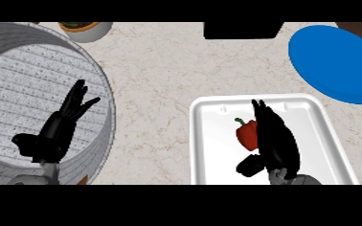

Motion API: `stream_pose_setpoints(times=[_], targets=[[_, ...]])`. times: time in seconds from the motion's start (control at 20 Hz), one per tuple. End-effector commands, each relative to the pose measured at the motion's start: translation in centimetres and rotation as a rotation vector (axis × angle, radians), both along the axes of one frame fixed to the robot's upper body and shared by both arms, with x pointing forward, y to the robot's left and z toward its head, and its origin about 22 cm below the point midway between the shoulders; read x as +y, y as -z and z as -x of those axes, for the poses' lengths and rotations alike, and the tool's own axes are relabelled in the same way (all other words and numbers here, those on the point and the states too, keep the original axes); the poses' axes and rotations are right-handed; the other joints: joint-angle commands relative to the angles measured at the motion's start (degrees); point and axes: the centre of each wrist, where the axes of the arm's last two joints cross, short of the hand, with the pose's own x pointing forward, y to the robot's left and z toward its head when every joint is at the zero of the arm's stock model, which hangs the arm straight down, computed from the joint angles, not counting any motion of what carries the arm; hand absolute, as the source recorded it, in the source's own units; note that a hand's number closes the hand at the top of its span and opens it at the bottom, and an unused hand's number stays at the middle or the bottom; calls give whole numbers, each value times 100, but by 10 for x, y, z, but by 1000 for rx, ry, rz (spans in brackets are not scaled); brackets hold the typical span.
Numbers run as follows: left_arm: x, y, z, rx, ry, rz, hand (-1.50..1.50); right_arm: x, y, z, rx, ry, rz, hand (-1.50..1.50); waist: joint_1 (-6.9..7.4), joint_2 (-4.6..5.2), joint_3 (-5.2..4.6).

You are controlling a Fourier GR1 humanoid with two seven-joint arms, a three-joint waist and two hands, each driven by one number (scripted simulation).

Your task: Pick the bell pepper from the tray and place it in the plate

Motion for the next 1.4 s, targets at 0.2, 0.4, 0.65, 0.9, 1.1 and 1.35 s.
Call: stream_pose_setpoints(times=[0.2, 0.4, 0.65, 0.9, 1.1, 1.35], targets=[[25, 12, -10, 71, -25, -11, 0, -16, 36, -5, 24, 25, 35, -150, -47, 88, -143], [25, 9, -2, 71, -45, -54, 0, -13, 40, -19, 81, -92, -14, 150, 12, 87, -141], [22, 26, 5, 63, -49, -21, 0, -5, 39, -19, 40, -111, -35, 150, -19, 75, -145], [19, 18, -2, 68, -27, -48, 0, 0, 43, -29, -53, -156, 37, 150, -2, 80, -143], [21, 14, 12, 56, -74, -24, 0, -182, 3, -27, -98, -53, 97, 150, -330, 116, -88], [28, 5, 17, 40, -99, -11, 0, -267, -36, -25, -193, -25, 140, 150, -393, 136, -52]])
